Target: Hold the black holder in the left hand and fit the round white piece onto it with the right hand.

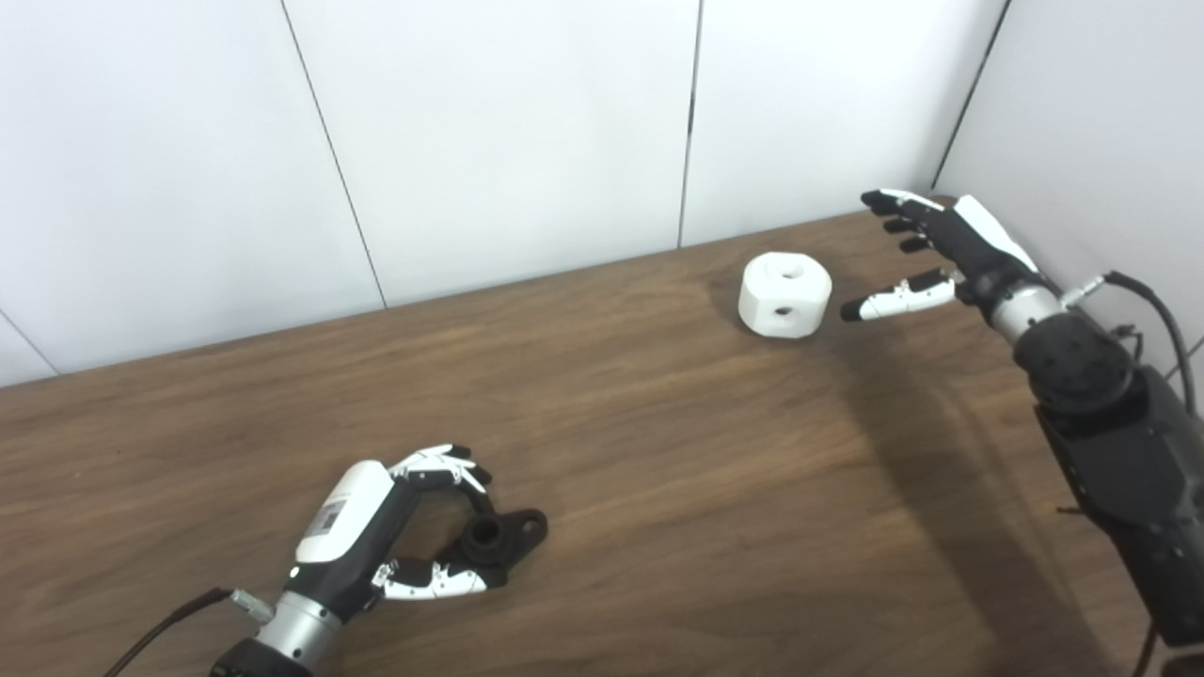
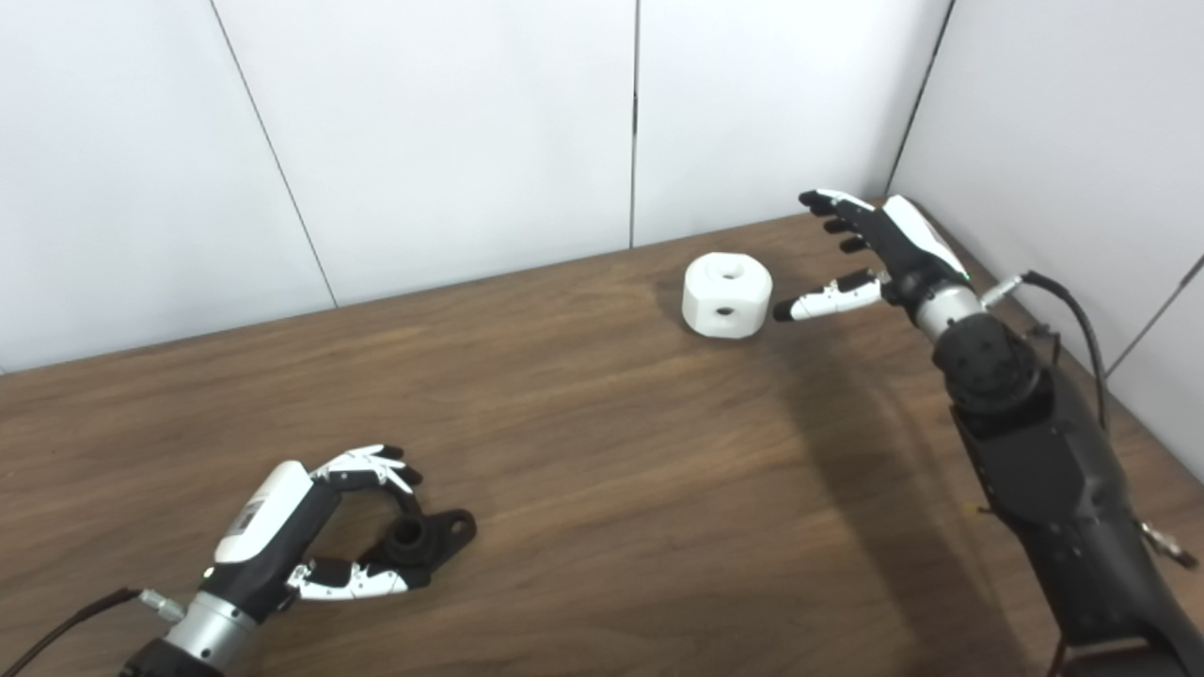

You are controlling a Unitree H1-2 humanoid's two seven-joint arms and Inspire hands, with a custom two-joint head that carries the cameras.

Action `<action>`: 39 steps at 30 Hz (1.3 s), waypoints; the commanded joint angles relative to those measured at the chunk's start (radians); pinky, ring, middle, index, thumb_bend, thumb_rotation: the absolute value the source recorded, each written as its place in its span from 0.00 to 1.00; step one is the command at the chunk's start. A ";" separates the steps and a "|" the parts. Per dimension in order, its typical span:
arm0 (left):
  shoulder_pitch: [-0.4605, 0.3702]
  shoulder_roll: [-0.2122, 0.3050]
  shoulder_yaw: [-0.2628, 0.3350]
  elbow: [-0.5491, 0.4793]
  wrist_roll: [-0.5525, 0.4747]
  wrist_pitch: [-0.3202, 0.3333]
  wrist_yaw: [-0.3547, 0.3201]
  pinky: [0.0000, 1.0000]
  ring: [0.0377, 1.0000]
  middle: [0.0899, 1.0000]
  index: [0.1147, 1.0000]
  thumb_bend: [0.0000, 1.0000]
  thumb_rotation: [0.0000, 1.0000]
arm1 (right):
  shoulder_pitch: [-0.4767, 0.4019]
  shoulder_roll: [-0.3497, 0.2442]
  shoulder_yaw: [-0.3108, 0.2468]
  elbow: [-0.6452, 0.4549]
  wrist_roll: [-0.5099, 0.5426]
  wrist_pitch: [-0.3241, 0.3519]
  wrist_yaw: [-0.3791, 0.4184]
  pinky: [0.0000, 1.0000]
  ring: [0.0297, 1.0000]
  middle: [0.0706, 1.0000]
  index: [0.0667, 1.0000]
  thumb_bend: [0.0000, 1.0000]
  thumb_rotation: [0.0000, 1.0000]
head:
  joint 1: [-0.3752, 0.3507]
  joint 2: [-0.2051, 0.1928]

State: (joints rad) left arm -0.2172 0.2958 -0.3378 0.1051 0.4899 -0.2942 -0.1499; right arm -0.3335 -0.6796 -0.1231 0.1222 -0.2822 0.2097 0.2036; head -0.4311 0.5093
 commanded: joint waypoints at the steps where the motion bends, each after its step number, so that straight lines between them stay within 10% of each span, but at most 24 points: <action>1: 0.028 0.016 -0.007 0.037 0.007 0.025 -0.028 0.78 0.85 0.69 0.43 0.52 0.07 | -0.062 -0.046 -0.003 -0.008 -0.001 -0.028 -0.001 0.83 0.89 0.90 0.87 1.00 0.25 | -0.001 0.000; 39: 0.056 0.013 -0.009 -0.026 -0.016 0.034 -0.045 0.78 0.85 0.69 0.43 0.52 0.07 | -0.192 -0.016 0.159 0.166 -0.025 0.031 0.044 0.89 0.94 0.93 0.82 1.00 0.23 | 0.022 -0.003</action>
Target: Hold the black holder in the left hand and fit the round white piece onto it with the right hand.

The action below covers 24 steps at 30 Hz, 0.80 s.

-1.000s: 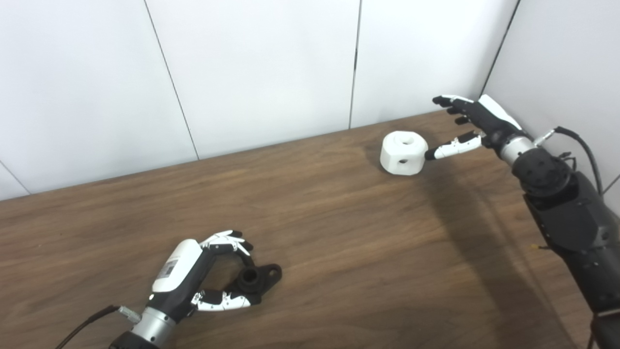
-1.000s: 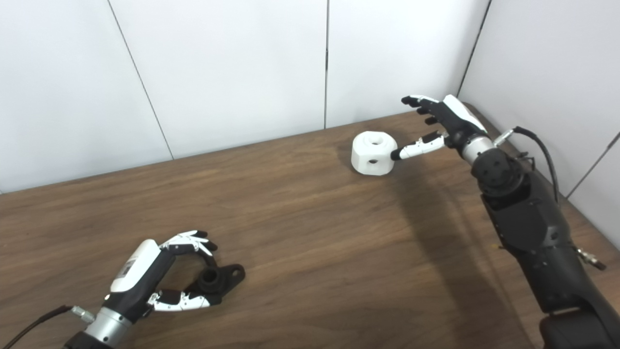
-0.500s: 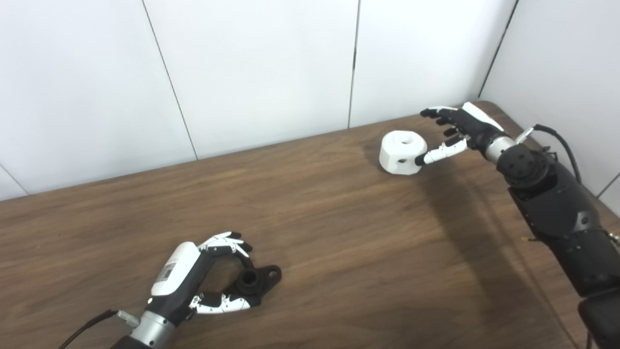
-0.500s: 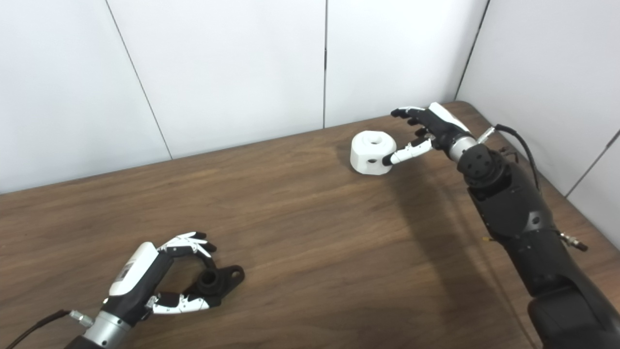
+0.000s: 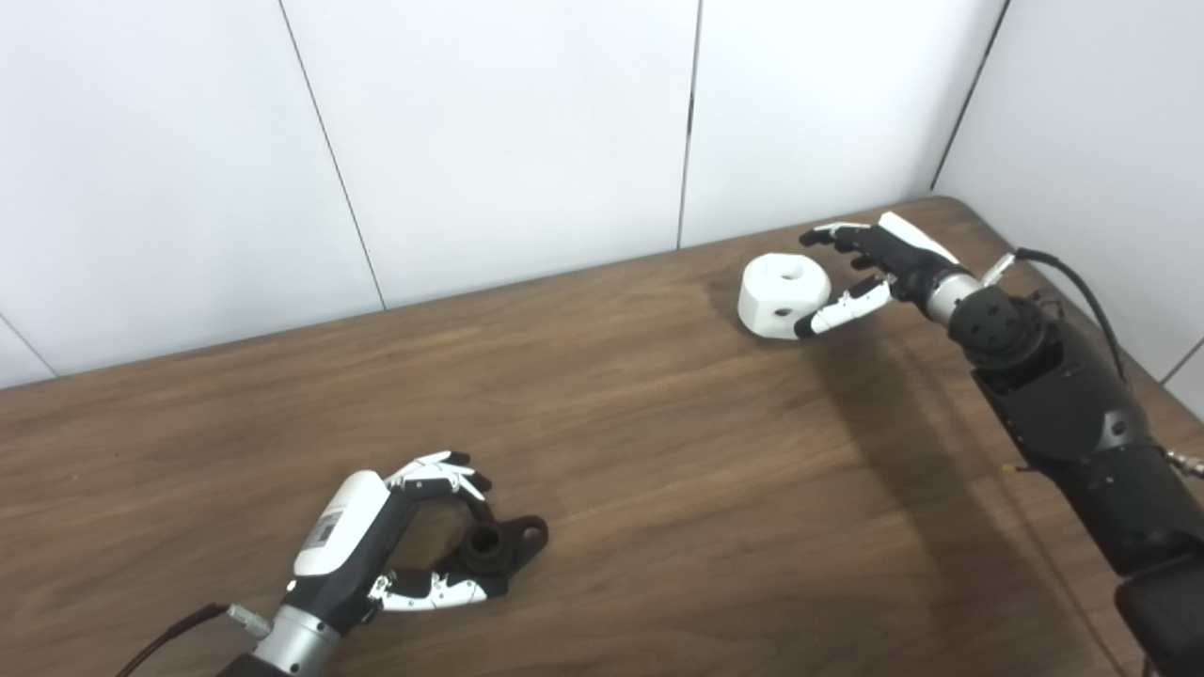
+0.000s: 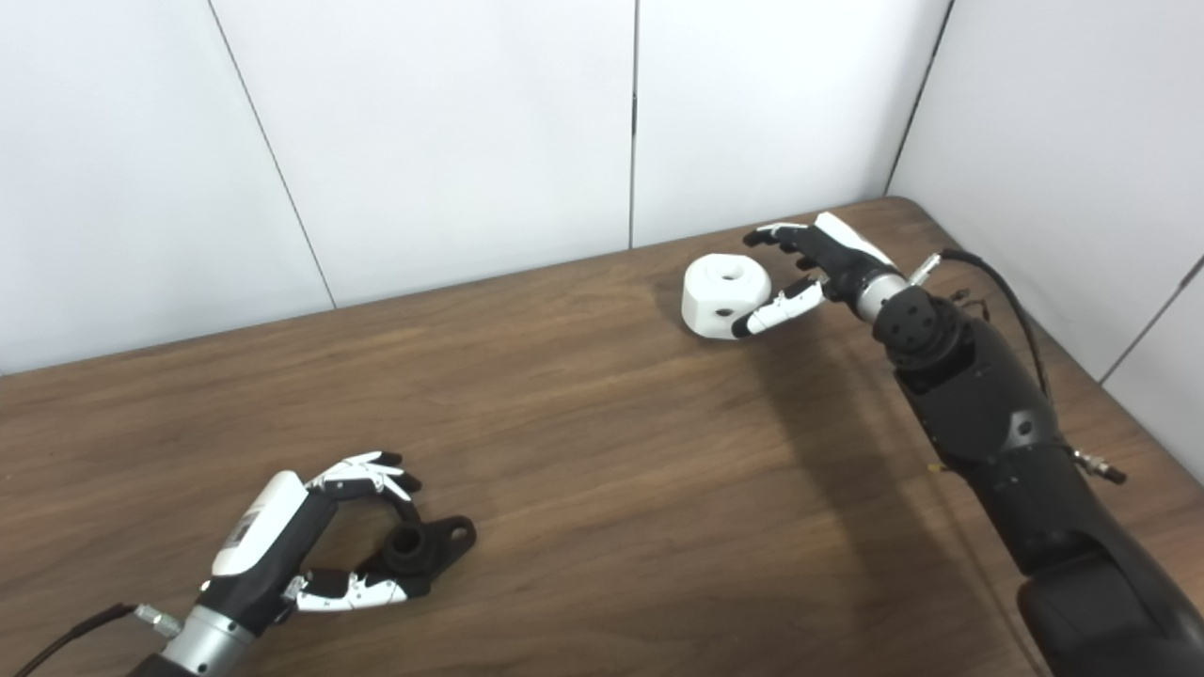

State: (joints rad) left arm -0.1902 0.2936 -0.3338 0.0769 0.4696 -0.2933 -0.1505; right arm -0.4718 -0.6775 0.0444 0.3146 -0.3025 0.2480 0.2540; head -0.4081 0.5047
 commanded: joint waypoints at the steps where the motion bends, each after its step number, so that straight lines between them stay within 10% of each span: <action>1: 0.031 0.015 -0.012 -0.002 0.004 0.037 -0.046 0.78 0.85 0.69 0.43 0.52 0.07 | -0.053 -0.017 -0.006 -0.027 -0.007 -0.010 -0.008 0.89 0.94 0.93 0.82 1.00 0.23 | -0.001 0.001; 14: 0.044 0.014 -0.012 -0.022 0.024 0.039 -0.037 0.75 0.84 0.69 0.43 0.52 0.07 | -0.053 -0.002 0.013 0.030 -0.019 -0.097 -0.038 0.92 0.93 0.91 0.75 0.99 0.21 | 0.012 0.005; 24: 0.046 0.014 -0.009 -0.032 0.012 0.050 -0.046 0.76 0.85 0.69 0.43 0.52 0.07 | -0.051 0.020 0.004 0.066 -0.034 -0.173 -0.095 0.87 0.89 0.85 0.58 0.80 0.17 | 0.025 0.009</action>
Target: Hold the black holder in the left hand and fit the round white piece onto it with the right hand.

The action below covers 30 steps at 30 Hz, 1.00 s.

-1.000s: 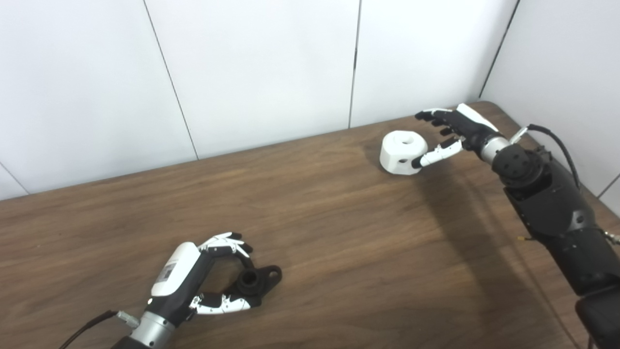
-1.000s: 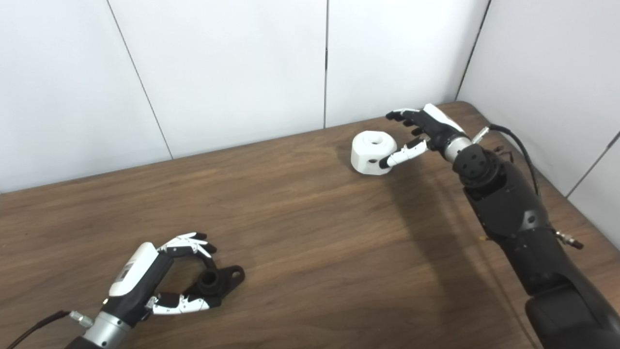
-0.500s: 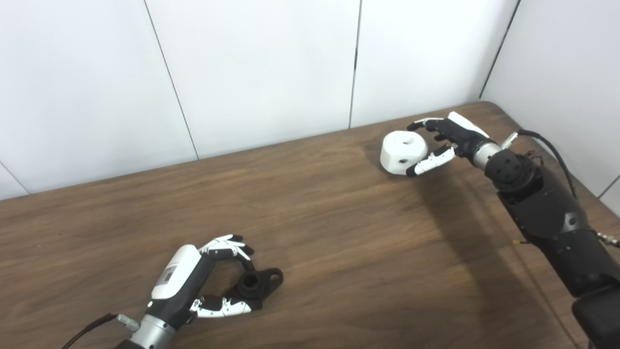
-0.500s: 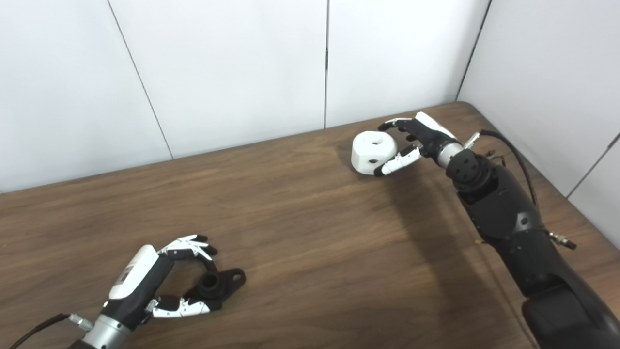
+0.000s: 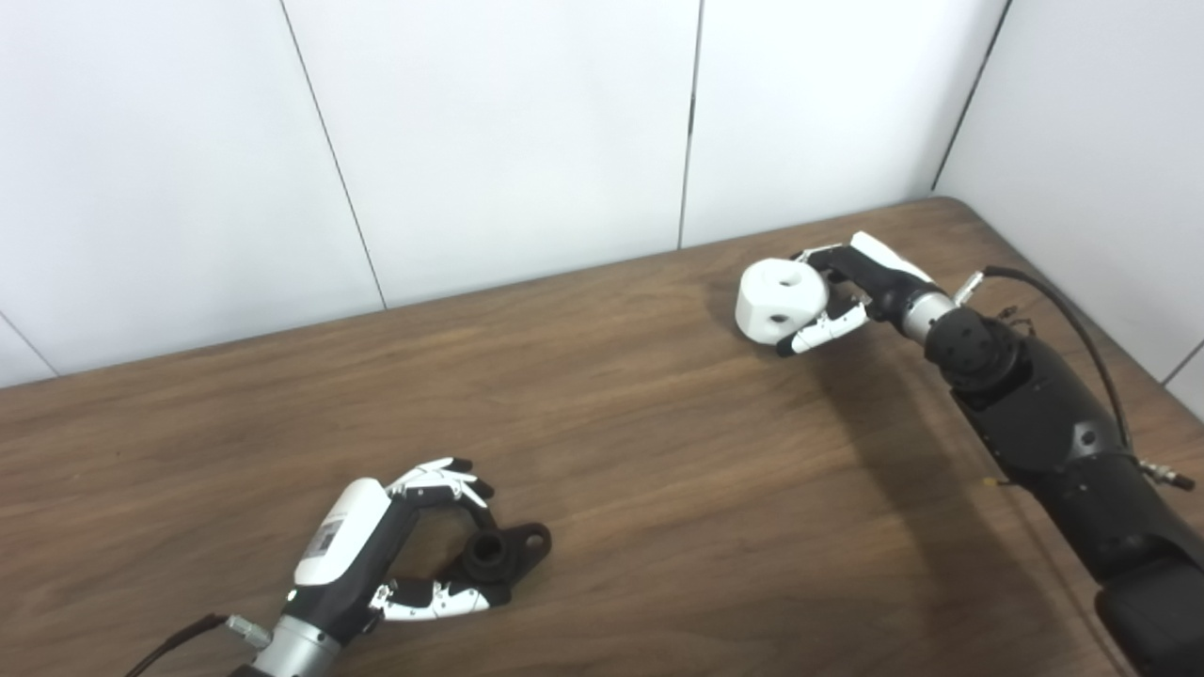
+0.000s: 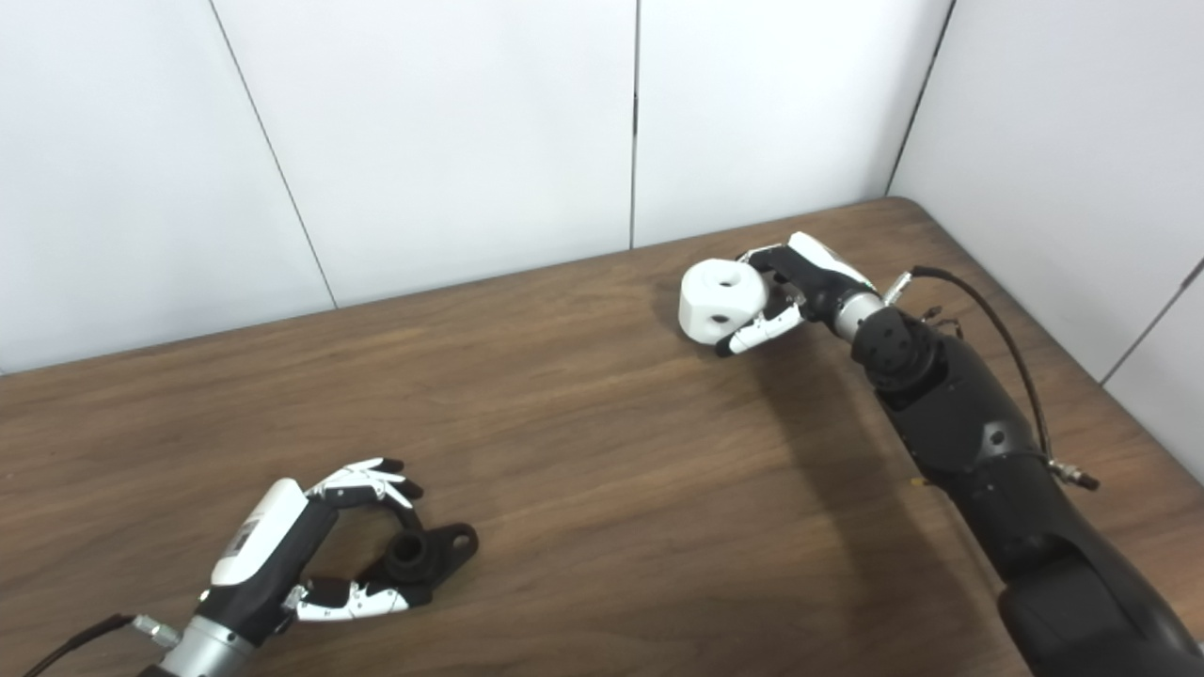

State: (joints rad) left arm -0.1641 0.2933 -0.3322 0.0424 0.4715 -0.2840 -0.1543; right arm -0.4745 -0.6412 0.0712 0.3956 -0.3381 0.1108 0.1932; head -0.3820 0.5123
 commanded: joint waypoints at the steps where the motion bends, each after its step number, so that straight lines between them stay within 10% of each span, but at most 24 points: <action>1: 0.021 0.013 -0.010 0.001 0.010 0.042 -0.042 0.76 0.85 0.69 0.43 0.52 0.07 | -0.048 -0.015 -0.025 -0.012 0.003 -0.041 -0.040 0.87 0.87 0.84 0.51 0.63 0.15 | 0.002 0.003; 30: 0.017 0.016 -0.012 -0.037 0.011 0.078 -0.062 0.74 0.84 0.69 0.43 0.52 0.07 | 0.006 -0.009 -0.036 -0.147 -0.008 -0.115 -0.051 0.80 0.82 0.76 0.45 0.51 0.14 | 0.044 0.037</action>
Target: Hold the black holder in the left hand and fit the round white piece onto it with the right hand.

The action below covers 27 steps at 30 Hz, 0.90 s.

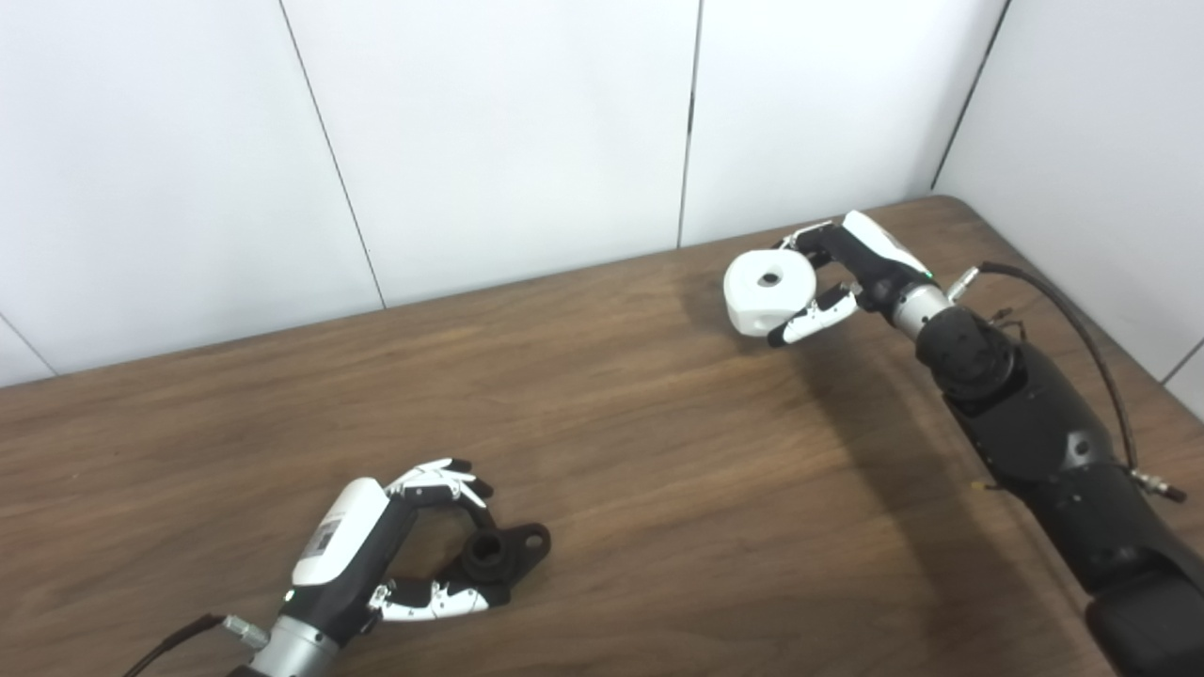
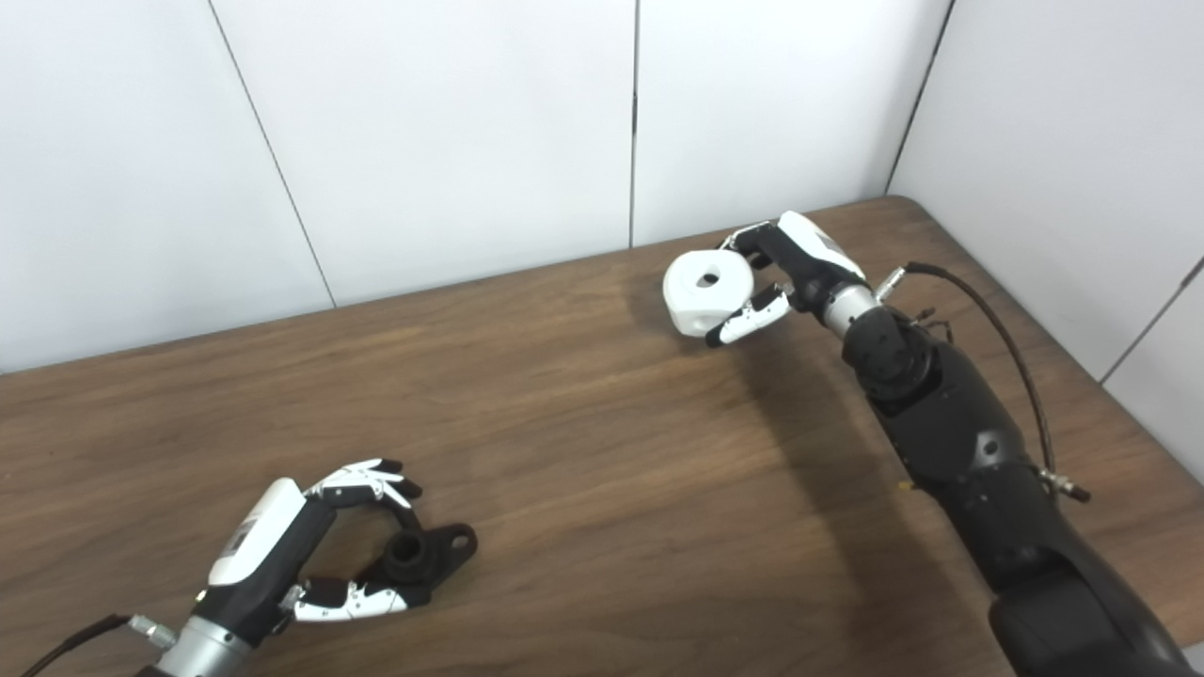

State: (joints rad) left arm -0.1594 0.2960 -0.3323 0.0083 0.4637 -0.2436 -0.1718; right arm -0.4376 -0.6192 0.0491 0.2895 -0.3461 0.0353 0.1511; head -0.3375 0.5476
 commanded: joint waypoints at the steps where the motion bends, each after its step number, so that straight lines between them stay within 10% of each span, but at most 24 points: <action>1: 0.012 0.012 -0.014 -0.002 0.020 0.039 -0.043 0.74 0.85 0.69 0.43 0.52 0.07 | -0.026 -0.029 -0.013 -0.063 0.002 -0.034 -0.001 0.80 0.82 0.76 0.45 0.51 0.15 | -0.001 0.001; 27: 0.004 -0.043 -0.044 0.020 0.063 0.052 -0.015 0.73 0.84 0.68 0.43 0.52 0.07 | 0.029 0.170 0.095 -0.644 0.093 0.089 0.218 0.75 0.80 0.72 0.45 0.51 0.14 | 0.120 0.029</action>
State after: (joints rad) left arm -0.1611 0.2586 -0.3498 0.0036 0.5126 -0.2131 -0.1505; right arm -0.3817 -0.4497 0.1521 -0.3070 -0.2655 0.1486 0.3676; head -0.2240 0.5752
